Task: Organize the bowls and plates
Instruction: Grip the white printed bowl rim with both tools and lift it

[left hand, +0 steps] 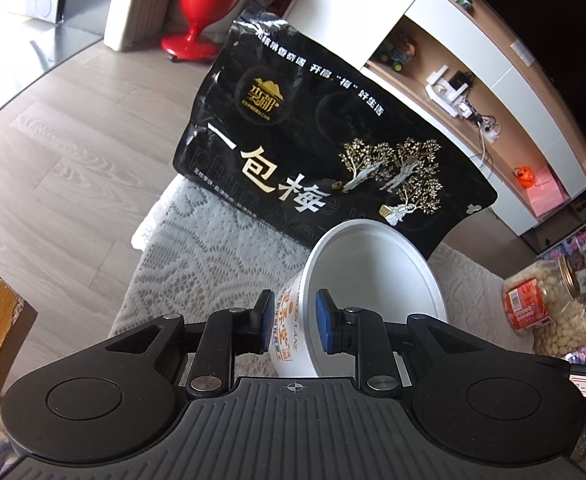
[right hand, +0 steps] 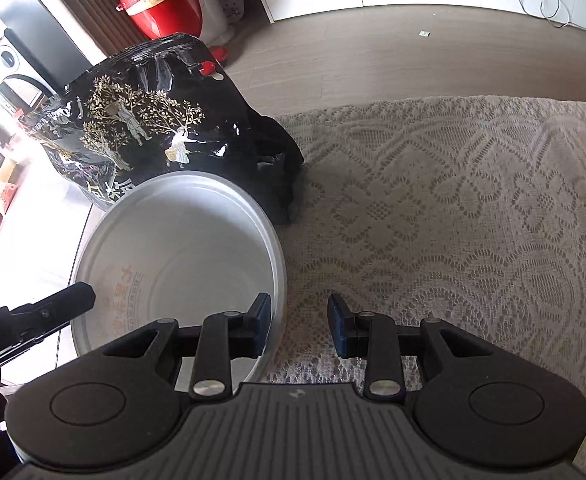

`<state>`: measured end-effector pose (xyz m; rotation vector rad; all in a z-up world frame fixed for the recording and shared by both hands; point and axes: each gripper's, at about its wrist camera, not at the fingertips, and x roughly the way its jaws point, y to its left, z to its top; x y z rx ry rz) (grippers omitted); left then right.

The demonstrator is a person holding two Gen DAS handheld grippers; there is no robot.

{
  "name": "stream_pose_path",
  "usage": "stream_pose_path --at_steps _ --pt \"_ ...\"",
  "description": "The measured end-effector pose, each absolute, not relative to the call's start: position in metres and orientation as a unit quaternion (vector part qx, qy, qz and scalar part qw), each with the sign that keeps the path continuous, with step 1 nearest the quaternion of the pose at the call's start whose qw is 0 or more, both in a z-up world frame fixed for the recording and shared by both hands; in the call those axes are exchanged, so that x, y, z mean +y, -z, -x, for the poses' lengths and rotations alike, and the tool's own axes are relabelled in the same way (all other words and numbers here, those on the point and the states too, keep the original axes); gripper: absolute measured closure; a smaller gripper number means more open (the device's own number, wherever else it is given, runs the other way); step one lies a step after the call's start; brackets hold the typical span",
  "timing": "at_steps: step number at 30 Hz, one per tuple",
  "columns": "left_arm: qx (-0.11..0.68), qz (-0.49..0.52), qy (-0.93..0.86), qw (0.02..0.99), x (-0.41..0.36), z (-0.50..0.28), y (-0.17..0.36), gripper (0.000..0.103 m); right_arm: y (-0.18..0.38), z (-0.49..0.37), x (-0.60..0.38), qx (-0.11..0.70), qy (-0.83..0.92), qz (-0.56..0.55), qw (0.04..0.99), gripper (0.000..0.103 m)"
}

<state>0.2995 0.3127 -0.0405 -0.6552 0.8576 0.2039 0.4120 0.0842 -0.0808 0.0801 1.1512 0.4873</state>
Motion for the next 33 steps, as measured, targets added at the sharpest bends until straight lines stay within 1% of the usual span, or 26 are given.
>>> stream_pose_path --at_steps 7,8,10,14,16,19,26,33 --pt "0.434 0.331 -0.087 0.833 0.311 -0.312 0.065 0.078 0.082 -0.409 0.088 0.54 -0.238 -0.033 0.807 0.073" --pt "0.437 0.333 -0.083 0.831 0.31 -0.314 0.068 0.077 0.085 -0.408 0.089 0.546 -0.237 -0.034 0.803 0.074" --pt "0.44 0.331 -0.077 0.831 0.305 -0.317 0.071 0.077 0.09 -0.406 0.091 0.557 -0.239 -0.036 0.794 0.082" --pt "0.462 0.305 -0.069 0.83 0.294 -0.32 0.065 0.081 0.083 -0.396 0.088 0.547 -0.232 -0.014 0.804 0.085" --pt "0.455 0.304 -0.052 0.835 0.287 -0.314 0.055 0.082 0.073 -0.389 0.079 0.538 -0.23 -0.008 0.811 0.086" --pt "0.445 0.289 -0.028 0.847 0.269 -0.3 0.033 0.08 0.049 -0.374 0.056 0.528 -0.233 -0.011 0.816 0.087" --pt "0.434 0.212 0.018 0.875 0.2 -0.259 -0.022 0.081 -0.007 -0.318 -0.008 0.502 -0.234 0.016 0.833 0.087" --pt "0.413 0.17 0.057 0.893 0.141 -0.223 -0.068 0.081 -0.043 -0.266 -0.069 0.477 -0.23 0.023 0.848 0.086"
